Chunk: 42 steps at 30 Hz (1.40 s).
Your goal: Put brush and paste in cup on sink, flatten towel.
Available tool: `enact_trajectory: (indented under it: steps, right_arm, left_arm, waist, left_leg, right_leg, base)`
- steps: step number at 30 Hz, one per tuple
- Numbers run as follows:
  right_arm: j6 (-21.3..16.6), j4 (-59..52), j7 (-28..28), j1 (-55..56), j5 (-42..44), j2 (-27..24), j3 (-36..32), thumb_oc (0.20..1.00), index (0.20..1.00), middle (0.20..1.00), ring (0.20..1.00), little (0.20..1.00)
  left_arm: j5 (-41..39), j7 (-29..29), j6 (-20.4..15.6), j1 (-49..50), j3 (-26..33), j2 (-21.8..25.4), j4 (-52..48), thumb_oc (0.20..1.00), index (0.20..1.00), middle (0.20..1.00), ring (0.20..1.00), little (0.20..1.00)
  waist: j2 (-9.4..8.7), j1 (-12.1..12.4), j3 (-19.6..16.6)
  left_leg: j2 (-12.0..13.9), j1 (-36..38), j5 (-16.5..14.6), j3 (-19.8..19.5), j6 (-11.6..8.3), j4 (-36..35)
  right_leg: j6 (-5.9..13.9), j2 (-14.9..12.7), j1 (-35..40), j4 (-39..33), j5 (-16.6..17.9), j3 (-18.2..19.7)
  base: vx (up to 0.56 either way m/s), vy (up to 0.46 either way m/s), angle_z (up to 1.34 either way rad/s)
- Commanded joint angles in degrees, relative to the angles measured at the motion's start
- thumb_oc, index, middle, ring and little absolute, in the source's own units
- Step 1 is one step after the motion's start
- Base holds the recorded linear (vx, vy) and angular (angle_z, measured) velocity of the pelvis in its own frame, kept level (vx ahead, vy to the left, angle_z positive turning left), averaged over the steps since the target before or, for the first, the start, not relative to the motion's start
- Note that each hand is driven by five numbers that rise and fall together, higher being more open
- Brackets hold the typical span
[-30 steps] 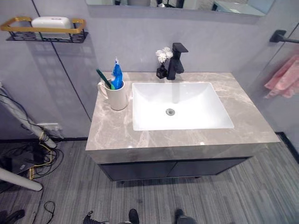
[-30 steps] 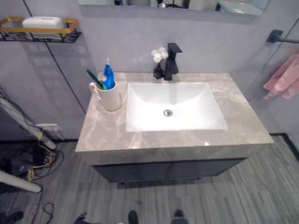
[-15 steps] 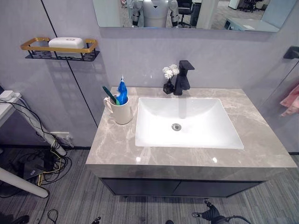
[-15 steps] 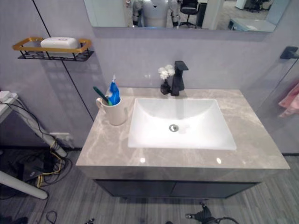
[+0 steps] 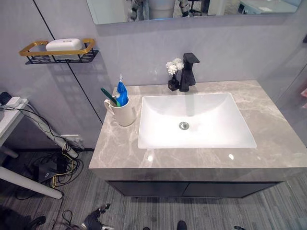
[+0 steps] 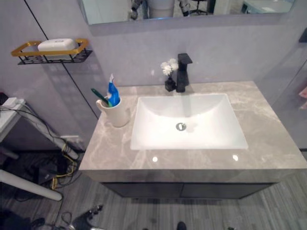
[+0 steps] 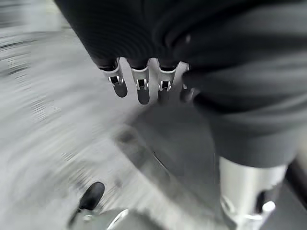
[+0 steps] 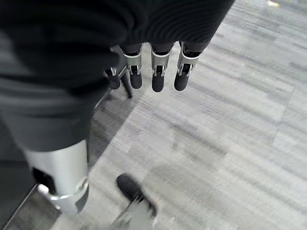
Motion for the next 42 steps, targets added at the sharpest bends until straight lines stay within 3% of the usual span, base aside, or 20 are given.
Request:
enact_trajectory:
  steps: [1,3,4,9,14,16,18,22,25,30,36,42]
  right_arm:
    - [0.95,4.59,2.61,-4.21,-0.96,2.52,1.41,1.0,1.0,1.0,1.0,1.0]
    - [1.16,4.99,3.06,-3.98,-0.59,3.23,1.51,1.0,1.0,1.0,1.0,1.0]
    - [1.08,5.13,3.83,-3.18,0.05,3.81,1.43,1.0,1.0,1.0,1.0,1.0]
    - [0.23,3.37,5.77,-0.58,1.94,4.66,1.76,1.0,1.0,1.0,1.0,1.0]
    - [-0.27,0.95,5.97,0.61,3.43,5.91,2.42,1.0,1.0,1.0,1.0,1.0]
    - [-0.38,-0.2,5.17,1.02,4.56,5.89,1.78,1.0,1.0,1.0,1.0,1.0]
    - [-0.05,-0.69,4.12,0.72,4.96,5.32,1.12,1.0,1.0,1.0,1.0,1.0]
    - [0.56,0.5,2.5,1.02,5.89,4.03,-1.84,1.0,1.0,1.0,1.0,1.0]
    - [0.62,0.88,1.69,0.85,6.12,3.86,-2.29,1.0,1.0,1.0,1.0,1.0]
    - [1.09,1.0,1.82,0.2,6.2,5.06,-2.51,1.0,1.0,1.0,1.0,1.0]
    - [1.15,-0.73,2.16,-0.5,5.27,6.78,-0.84,1.0,1.0,1.0,1.0,1.0]
    - [1.73,-0.76,2.23,-0.08,4.47,8.16,0.06,1.0,1.0,1.0,1.0,1.0]
  left_arm:
    - [-13.94,-9.7,0.84,2.78,9.05,8.04,-12.71,1.0,1.0,1.0,1.0,1.0]
    - [-18.2,-11.34,1.38,7.03,13.18,10.95,-16.44,1.0,1.0,1.0,1.0,1.0]
    - [-25.74,-13.65,1.98,11.21,18.34,14.19,-21.49,1.0,1.0,1.0,1.0,1.0]
    - [-42.71,-18.04,3.54,16.19,26.39,17.27,-27.38,1.0,1.0,1.0,1.0,1.0]
    - [-46.45,-14.46,1.94,14.39,29.58,14.89,-26.84,1.0,1.0,1.0,1.0,1.0]
    - [-45.99,-9.4,-0.14,10.48,28.64,9.92,-24.45,1.0,1.0,1.0,1.0,1.0]
    - [-45.0,-5.81,-1.15,7.18,26.33,6.38,-23.6,0.2,0.2,0.2,0.2,0.2]
    - [-44.03,-5.5,-0.81,2.69,21.52,4.5,-23.99,0.2,0.2,0.2,0.2,0.2]
    - [-42.98,-4.45,-0.99,-0.83,18.07,2.76,-22.28,0.2,0.2,0.2,0.2,0.2]
    - [-39.23,-2.32,-1.78,-3.45,16.18,-3.29,-21.21,0.2,0.2,0.2,0.2,0.2]
    - [-35.15,0.91,-3.21,-5.69,16.77,-7.42,-19.94,0.2,0.2,0.2,0.2,0.2]
    - [-31.55,3.18,-4.06,-9.83,14.89,-10.89,-18.63,0.2,0.2,0.2,0.2,0.2]
  waist:
    - [-1.5,1.14,-1.43]
    - [-1.53,1.18,-1.75]
    - [-1.42,1.51,-2.12]
    - [-1.31,1.83,-2.62]
    - [-1.53,2.02,-2.09]
    - [-2.16,2.29,-0.48]
    - [-2.72,2.5,1.32]
    - [-2.9,1.83,2.02]
    - [-3.3,1.64,2.18]
    - [-2.83,1.33,0.72]
    - [-4.56,1.21,1.26]
    - [-5.21,0.39,0.11]
  left_leg:
    - [0.73,1.54,1.44,-0.77,-1.75,1.13]
    - [0.81,1.77,1.56,-0.83,-1.96,0.94]
    - [0.92,1.97,1.79,-0.95,-2.22,0.72]
    - [1.46,2.05,2.6,-1.43,-3.01,0.6]
    - [1.83,1.31,3.36,-2.14,-3.48,0.73]
    - [1.59,-1.38,3.18,-3.1,-3.67,4.6]
    - [1.02,-4.9,3.13,-4.12,-4.11,10.01]
    - [3.31,-8.25,6.26,-2.76,-4.85,6.25]
    - [4.61,-10.3,9.21,-4.16,-5.67,4.08]
    - [4.17,-5.95,6.76,-2.77,-4.5,2.02]
    - [3.28,-4.38,3.11,0.13,-2.62,5.15]
    - [2.49,-2.81,2.4,1.13,-2.13,3.74]
  right_leg:
    - [4.1,-2.29,-1.15,3.55,2.72,2.4]
    - [4.06,-2.2,-0.91,3.42,2.7,2.22]
    - [4.08,-2.09,-0.58,3.14,2.75,1.86]
    - [4.0,-1.76,0.19,2.46,2.74,1.14]
    - [3.65,-1.39,0.1,2.05,2.48,0.7]
    - [3.22,-1.72,-0.29,2.18,1.98,0.12]
    - [2.94,-2.56,-0.62,2.48,2.03,-0.68]
    - [3.86,-4.03,-0.59,2.27,2.37,-2.56]
    - [4.2,-4.4,-0.66,2.75,2.35,-2.06]
    - [4.0,-3.95,0.0,3.6,0.54,0.99]
    - [3.93,-4.8,-0.33,7.32,-1.05,3.73]
    - [4.59,-5.09,0.14,5.78,-0.47,4.73]
  base:
    - [0.06,-0.029,0.04]
    - [0.04,-0.024,0.05]
    - [0.04,-0.043,0.09]
    - [0.03,-0.047,0.11]
    - [0.0,-0.06,0.11]
    - [-0.08,-0.066,0.09]
    - [-0.1,-0.038,0.25]
    - [-0.02,0.056,0.43]
    - [0.07,0.06,0.32]
    - [0.11,0.093,-0.18]
    - [0.07,0.083,-0.39]
    - [0.06,0.035,-0.15]
